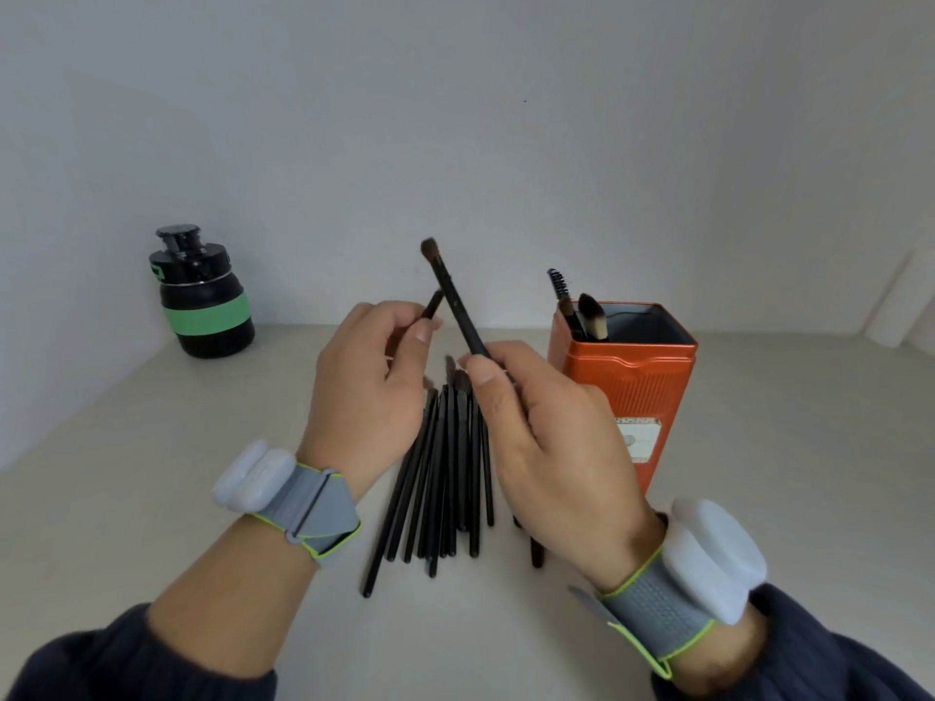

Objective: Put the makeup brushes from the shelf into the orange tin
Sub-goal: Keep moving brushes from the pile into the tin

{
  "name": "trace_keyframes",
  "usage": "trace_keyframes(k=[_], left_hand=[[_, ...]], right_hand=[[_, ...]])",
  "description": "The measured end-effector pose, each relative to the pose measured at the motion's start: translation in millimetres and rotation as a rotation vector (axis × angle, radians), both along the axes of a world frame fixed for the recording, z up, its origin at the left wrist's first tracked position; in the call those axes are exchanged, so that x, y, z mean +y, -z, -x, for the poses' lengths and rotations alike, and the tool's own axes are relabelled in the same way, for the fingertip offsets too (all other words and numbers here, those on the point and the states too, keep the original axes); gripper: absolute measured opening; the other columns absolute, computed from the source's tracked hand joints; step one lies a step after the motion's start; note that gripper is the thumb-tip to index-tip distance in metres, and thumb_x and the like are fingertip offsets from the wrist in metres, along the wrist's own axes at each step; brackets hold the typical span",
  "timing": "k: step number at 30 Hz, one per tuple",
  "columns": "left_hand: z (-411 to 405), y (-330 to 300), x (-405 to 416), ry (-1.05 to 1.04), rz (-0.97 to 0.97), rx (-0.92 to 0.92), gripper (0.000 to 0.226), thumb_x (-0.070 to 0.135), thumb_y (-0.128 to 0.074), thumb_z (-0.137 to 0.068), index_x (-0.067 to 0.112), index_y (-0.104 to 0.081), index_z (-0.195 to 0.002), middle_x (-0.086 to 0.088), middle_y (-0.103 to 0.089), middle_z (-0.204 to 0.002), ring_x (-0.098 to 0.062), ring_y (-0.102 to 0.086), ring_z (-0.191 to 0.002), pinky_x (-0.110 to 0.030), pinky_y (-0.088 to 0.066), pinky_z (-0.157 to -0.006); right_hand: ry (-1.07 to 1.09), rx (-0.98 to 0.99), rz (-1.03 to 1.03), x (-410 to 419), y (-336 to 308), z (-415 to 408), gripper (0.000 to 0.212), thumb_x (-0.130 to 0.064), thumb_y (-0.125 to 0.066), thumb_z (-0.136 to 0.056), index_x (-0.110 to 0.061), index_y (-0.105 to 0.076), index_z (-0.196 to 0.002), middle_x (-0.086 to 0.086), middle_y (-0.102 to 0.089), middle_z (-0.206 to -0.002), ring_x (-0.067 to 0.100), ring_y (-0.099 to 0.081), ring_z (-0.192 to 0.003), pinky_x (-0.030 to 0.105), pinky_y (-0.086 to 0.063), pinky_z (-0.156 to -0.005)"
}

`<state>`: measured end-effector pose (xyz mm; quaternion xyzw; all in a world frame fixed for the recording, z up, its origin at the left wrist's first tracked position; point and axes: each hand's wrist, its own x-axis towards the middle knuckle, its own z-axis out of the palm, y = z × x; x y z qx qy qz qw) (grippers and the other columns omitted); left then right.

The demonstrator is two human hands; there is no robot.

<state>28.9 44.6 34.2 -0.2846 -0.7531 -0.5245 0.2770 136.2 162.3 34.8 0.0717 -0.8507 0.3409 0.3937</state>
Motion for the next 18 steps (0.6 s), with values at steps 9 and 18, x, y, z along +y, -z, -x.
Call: trace_keyframes(k=[9,18], left_hand=[[-17.9,-19.3,-2.4,0.216,-0.483,-0.003,0.01,0.03,-0.042,-0.102,0.03,-0.046,-0.093,0.005,-0.067,-0.067,-0.015,-0.061,-0.047,-0.029,-0.05,-0.043],[-41.0,-31.7,13.7,0.374,-0.696,0.036,0.012,0.022,-0.03,-0.106,0.018,-0.037,-0.097,0.003,-0.067,-0.069,-0.02,-0.071,-0.058,-0.036,-0.061,-0.058]], right_hand=[[0.062,0.44,0.106,13.4,-11.8,-9.1,0.027,-0.025,-0.048,-0.101,-0.013,-0.054,-0.124,-0.018,-0.051,-0.065,0.002,-0.053,-0.055,0.021,-0.04,-0.055],[-0.051,0.685,0.266,19.3,-27.7,-17.6,0.02,-0.009,-0.038,-0.103,-0.016,-0.035,-0.121,0.008,-0.058,-0.079,0.015,-0.055,-0.059,0.022,-0.043,-0.058]])
